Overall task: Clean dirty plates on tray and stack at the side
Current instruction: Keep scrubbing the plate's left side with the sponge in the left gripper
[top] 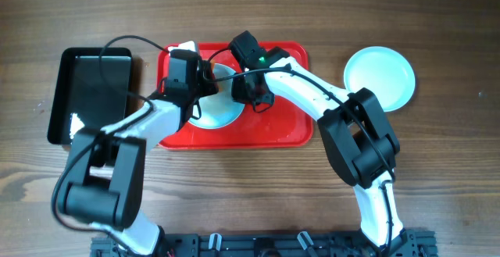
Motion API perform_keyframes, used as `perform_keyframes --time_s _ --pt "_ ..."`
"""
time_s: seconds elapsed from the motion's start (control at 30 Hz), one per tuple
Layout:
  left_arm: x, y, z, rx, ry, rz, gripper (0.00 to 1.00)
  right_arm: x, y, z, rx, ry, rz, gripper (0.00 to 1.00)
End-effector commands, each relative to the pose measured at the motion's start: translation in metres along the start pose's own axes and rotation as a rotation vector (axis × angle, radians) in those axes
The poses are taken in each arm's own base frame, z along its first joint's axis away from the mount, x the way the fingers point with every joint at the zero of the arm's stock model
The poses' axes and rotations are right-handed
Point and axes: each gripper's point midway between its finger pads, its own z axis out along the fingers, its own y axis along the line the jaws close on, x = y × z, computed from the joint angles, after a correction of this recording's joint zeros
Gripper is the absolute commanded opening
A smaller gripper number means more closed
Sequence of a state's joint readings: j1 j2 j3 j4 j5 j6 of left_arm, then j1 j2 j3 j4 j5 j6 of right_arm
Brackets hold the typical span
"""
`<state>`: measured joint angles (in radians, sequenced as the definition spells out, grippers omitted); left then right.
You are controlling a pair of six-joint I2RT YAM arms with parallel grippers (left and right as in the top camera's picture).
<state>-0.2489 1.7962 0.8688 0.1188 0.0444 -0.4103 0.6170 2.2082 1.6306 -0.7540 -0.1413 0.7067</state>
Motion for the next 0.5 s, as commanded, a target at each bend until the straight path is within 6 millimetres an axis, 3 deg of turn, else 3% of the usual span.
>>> perform_keyframes --time_s 0.0,0.13,0.27,0.33,0.47 --pt "0.024 0.008 0.023 -0.007 0.058 -0.018 0.04 0.002 -0.011 0.011 0.048 0.001 0.006 0.04" --pt "0.027 0.026 0.027 -0.067 0.065 -0.030 0.04 0.003 -0.012 0.011 0.050 0.003 0.003 0.04" --pt "0.035 0.082 0.018 -0.276 0.101 -0.067 0.04 0.003 -0.012 0.011 0.053 0.004 0.002 0.04" --pt "0.045 0.106 0.010 -0.356 0.150 -0.090 0.04 0.002 -0.012 0.011 0.050 0.001 0.002 0.04" --pt "0.080 0.128 -0.009 -0.438 0.310 -0.112 0.04 0.002 -0.011 0.011 0.049 0.001 0.002 0.04"
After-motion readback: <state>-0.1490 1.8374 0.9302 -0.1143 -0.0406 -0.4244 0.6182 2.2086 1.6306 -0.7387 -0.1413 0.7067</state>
